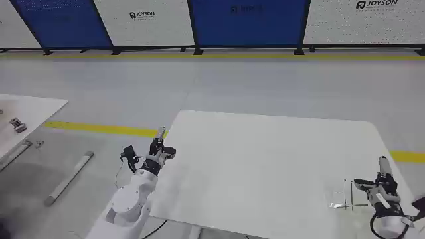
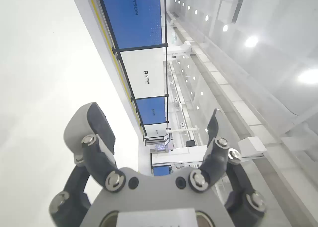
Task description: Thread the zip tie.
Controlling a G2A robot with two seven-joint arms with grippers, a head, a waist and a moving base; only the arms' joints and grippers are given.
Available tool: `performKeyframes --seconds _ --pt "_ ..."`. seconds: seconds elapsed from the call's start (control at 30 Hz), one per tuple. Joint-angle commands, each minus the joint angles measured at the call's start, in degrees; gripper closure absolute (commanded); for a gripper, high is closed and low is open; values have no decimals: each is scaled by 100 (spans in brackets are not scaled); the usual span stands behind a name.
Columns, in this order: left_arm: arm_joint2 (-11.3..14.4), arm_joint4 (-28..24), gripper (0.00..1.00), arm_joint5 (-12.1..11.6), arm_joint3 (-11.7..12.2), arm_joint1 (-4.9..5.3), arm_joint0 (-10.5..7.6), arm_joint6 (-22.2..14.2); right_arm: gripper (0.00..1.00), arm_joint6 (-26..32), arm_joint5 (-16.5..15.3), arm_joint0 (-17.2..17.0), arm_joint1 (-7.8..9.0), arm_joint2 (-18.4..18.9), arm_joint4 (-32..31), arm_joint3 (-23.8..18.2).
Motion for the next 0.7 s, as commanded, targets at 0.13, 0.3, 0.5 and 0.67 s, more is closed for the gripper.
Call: performKeyframes --seconds 0.13,0.3,0.5,0.67 --pt "0 0 0 0 0 0 0 0 0 60 -51 22 12 68 -112 -82" --pt "0 0 0 0 0 0 0 0 0 1134 -134 -155 108 632 -420 -256" --pt "0 0 0 0 0 0 0 0 0 3177 -178 -192 296 1284 -1141 -262" --pt "0 0 0 0 0 0 0 0 0 3313 -201 -151 319 1375 -1287 -182"
